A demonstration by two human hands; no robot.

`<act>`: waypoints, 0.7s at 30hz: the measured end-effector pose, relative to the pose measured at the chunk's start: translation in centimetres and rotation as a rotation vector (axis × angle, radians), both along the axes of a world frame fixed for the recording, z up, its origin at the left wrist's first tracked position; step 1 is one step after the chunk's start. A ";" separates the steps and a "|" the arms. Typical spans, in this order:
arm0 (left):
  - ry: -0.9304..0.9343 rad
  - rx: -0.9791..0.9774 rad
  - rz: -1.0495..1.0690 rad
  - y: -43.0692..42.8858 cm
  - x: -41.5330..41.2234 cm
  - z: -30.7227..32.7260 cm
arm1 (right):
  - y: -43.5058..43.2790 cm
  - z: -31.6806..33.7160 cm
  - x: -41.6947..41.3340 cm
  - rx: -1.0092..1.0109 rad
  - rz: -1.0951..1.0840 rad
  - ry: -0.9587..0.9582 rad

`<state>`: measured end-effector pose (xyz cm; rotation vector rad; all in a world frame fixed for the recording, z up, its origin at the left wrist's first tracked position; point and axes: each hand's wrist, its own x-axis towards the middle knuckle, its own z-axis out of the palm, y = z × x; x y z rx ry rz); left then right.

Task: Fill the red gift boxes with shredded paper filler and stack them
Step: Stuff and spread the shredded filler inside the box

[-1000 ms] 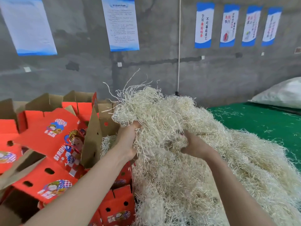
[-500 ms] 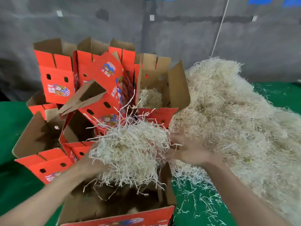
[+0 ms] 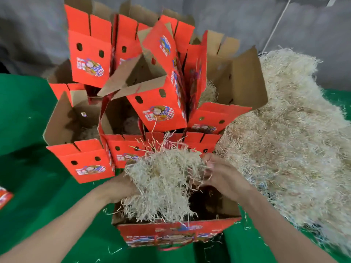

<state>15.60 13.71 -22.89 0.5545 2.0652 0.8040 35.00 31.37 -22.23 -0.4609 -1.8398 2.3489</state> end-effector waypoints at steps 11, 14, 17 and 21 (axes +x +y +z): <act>-0.061 0.151 -0.018 -0.8 -1.5 -2.7 | -1.7 -2.8 -1.6 0.279 -0.246 -0.256; -0.115 0.138 0.136 -1.6 -2.3 -2.7 | -0.9 -3.2 -0.5 0.230 -0.302 -0.312; -0.175 0.144 0.171 -1.1 -2.7 -3.3 | 0.1 -3.3 0.3 0.284 -0.324 -0.410; -0.241 0.136 0.093 0.6 -1.5 -2.5 | -0.7 -2.1 0.4 0.485 -0.134 -0.402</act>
